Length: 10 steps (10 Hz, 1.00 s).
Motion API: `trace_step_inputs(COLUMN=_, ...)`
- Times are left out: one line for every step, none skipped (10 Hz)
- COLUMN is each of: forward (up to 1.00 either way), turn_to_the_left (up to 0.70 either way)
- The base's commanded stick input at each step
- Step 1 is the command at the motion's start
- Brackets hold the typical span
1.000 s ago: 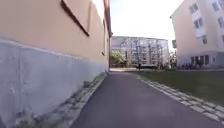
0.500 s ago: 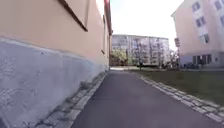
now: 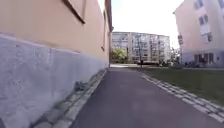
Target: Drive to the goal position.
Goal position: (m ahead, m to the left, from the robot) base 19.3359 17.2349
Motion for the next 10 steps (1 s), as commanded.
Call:
trace_step_inputs(forward=0.7, turn_to_the_left=0.0)
trace_step_inputs(forward=0.7, turn_to_the_left=0.0)
trace_step_inputs(forward=0.7, turn_to_the_left=0.0)
trace_step_inputs(forward=0.7, turn_to_the_left=0.0)
trace_step_inputs(forward=0.7, turn_to_the_left=0.0)
trace_step_inputs(forward=0.7, turn_to_the_left=0.0)
trace_step_inputs(forward=0.7, turn_to_the_left=0.0)
trace_step_inputs(forward=0.7, turn_to_the_left=-0.13)
trace_step_inputs(forward=0.7, turn_to_the_left=-0.35)
trace_step_inputs(forward=0.7, turn_to_the_left=-0.35)
